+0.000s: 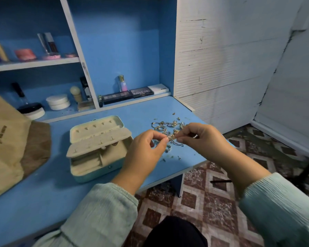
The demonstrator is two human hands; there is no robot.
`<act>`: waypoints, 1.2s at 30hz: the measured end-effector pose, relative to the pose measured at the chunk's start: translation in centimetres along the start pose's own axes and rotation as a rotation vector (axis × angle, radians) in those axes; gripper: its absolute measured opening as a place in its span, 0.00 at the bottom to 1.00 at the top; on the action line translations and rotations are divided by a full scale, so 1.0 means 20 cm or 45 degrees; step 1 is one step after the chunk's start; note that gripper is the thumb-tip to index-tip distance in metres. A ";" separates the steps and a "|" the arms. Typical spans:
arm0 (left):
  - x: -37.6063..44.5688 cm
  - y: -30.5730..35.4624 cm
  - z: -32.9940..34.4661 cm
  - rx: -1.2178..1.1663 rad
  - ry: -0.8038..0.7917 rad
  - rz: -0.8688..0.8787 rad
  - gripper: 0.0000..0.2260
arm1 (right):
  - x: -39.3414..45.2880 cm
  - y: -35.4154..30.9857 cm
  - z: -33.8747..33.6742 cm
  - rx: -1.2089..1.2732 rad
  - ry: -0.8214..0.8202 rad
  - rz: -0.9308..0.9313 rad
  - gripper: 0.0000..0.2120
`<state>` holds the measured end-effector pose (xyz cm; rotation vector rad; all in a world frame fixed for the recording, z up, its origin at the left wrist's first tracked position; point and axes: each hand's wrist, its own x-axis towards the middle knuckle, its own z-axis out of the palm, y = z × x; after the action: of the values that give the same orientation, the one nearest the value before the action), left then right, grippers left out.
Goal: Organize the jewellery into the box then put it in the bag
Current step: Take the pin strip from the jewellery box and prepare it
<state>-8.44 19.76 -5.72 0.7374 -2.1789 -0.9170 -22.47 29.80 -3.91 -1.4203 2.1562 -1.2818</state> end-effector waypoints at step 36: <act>-0.14 -0.14 0.02 0.122 0.172 0.081 0.07 | -0.02 0.13 0.02 -0.535 -0.056 0.074 0.04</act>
<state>-6.29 20.09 -9.05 0.7491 -2.1257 -0.7144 -23.68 30.28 -6.21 -1.4978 2.5171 -0.7966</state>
